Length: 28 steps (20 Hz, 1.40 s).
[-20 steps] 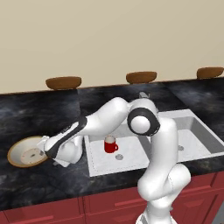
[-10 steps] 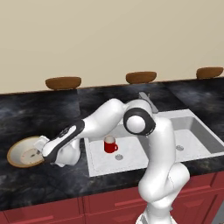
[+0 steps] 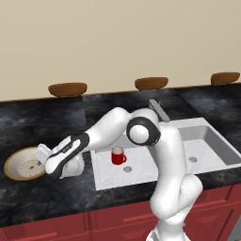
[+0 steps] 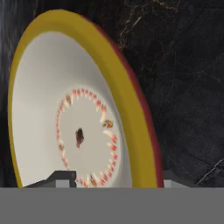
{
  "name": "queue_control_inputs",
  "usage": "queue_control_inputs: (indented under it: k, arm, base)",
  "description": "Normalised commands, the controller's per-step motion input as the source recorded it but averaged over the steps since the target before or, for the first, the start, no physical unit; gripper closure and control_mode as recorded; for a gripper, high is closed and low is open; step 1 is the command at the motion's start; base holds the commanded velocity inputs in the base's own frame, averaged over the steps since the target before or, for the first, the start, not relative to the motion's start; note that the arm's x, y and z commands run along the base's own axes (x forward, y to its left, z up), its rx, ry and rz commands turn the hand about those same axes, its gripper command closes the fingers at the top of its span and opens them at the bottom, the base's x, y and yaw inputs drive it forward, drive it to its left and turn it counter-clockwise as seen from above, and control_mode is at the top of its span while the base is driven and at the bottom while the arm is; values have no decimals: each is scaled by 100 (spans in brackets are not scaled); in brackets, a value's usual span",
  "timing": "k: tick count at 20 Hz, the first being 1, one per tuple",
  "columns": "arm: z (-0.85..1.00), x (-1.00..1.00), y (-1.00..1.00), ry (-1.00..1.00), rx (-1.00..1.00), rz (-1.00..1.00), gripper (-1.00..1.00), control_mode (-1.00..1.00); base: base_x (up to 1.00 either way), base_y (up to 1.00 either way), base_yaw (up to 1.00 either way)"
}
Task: Pick the mug and place it in the sink. Pick the bowl and place it in the open cabinet and then close the cabinet.
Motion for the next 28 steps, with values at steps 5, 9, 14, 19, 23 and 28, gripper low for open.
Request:
queue_control_inputs:
  k: [5,9,14,19,23,28]
  arm:
    - [-27,5,27,0,0,-8,100,-100]
    - [6,0,6,0,0,-9,100,-100]
    - [88,-7,-26,7,0,-9,100,-100]
    - [51,-20,-77,13,-6,-27,100,-100]
    - [48,-4,-99,33,-9,-34,100,-100]
    - [80,0,-85,32,-6,-26,100,-100]
  base:
    - [0,0,0]
    - [0,0,0]
    - [0,0,0]
    - [0,0,0]
    - [0,0,0]
    - [0,0,0]
